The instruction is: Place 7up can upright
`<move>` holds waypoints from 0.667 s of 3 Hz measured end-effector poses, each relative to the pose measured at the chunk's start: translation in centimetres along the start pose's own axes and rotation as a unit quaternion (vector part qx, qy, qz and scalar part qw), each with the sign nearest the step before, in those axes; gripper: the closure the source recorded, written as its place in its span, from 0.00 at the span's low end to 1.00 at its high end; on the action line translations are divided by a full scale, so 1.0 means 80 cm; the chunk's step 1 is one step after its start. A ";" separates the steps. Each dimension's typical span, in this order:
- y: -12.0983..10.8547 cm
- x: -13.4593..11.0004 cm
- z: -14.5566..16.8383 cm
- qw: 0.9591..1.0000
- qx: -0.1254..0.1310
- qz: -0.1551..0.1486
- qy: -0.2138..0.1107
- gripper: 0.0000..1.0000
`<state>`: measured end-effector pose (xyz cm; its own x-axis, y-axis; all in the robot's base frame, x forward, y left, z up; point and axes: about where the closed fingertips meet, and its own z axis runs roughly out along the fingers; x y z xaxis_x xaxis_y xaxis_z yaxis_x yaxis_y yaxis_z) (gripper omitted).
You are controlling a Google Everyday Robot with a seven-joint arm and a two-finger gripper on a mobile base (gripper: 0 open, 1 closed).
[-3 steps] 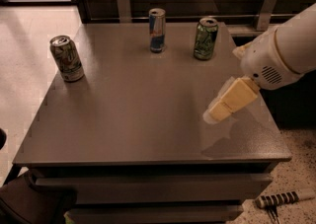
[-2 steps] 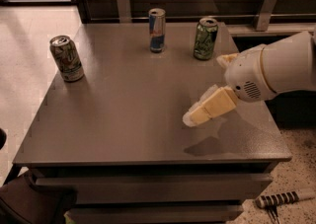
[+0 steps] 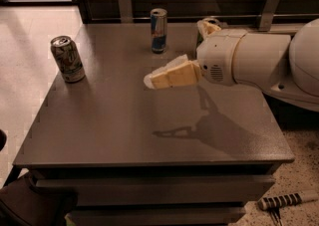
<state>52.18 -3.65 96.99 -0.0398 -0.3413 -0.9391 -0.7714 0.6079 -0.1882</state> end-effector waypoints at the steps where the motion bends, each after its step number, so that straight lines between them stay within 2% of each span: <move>1: -0.014 -0.020 0.007 0.999 0.034 -0.011 -0.017 0.00; 2: -0.013 -0.020 0.012 0.999 0.034 -0.010 -0.018 0.00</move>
Offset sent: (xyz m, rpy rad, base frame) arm 0.0175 0.0110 0.0109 0.0380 -0.0483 -0.0242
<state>53.68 -3.02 98.44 -0.0015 -0.3289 -0.9444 -0.7274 0.6483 -0.2247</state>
